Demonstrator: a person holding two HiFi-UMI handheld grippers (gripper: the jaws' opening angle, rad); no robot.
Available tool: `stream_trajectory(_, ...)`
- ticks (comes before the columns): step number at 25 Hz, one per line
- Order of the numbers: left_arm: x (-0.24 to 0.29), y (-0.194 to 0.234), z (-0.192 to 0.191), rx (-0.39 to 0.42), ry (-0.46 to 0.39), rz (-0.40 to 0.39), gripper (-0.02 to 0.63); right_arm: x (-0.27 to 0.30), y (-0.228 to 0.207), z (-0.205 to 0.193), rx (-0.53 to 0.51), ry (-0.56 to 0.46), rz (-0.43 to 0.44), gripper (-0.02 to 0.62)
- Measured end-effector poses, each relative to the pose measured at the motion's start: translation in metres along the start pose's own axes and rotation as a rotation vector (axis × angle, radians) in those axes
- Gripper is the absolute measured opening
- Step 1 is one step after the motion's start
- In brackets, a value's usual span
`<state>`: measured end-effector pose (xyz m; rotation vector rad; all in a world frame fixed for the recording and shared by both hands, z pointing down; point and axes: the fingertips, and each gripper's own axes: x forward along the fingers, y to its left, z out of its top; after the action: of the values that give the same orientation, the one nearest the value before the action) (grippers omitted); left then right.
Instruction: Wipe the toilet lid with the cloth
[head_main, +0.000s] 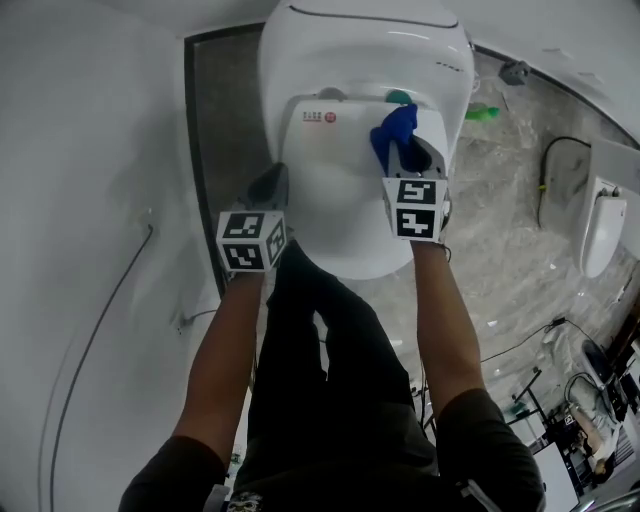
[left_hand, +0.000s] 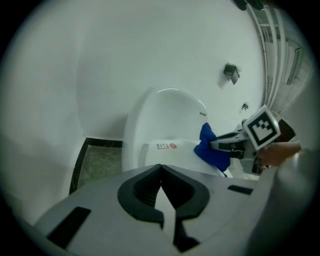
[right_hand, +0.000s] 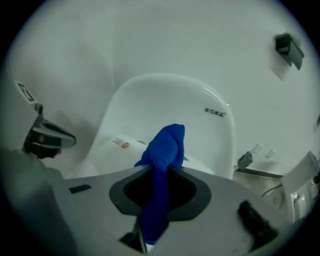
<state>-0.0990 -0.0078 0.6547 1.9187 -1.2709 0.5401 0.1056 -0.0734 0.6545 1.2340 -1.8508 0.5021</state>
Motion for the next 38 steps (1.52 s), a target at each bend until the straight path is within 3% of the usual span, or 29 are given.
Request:
stream_trajectory(3, -0.010, 0.013, -0.011, -0.059, 0.005, 0.020, 0.012, -0.001, 0.085, 0.014, -0.001, -0.004, 0.143, 0.074)
stream_trajectory(7, -0.020, 0.030, -0.025, -0.113, 0.019, 0.050, 0.012, 0.008, 0.175, 0.022, -0.104, 0.026, 0.238, 0.074)
stream_trajectory(10, -0.023, 0.042, -0.032, -0.089, 0.036, 0.084, 0.011, 0.017, 0.210, 0.013, -0.153, 0.073, 0.271, 0.074)
stream_trajectory(13, -0.022, 0.043, -0.037, -0.057, 0.058, 0.097, 0.011, 0.023, 0.218, -0.007, -0.204, 0.109, 0.252, 0.074)
stream_trajectory(19, -0.020, 0.038, -0.039, -0.047, 0.057, 0.091, 0.012, 0.017, 0.191, -0.012, -0.204, 0.072, 0.197, 0.074)
stream_trajectory(26, -0.013, 0.027, -0.043, -0.017, 0.092, 0.088, 0.012, 0.005, 0.102, -0.041, 0.057, 0.047, 0.102, 0.074)
stream_trajectory(33, -0.004, -0.009, -0.043, 0.048, 0.112, 0.024, 0.012, -0.011, 0.008, -0.079, 0.048, 0.057, -0.060, 0.074)
stream_trajectory(38, -0.003, -0.026, -0.044, 0.127, 0.128, 0.004, 0.012, -0.017, -0.049, -0.108, 0.199, 0.079, -0.140, 0.074)
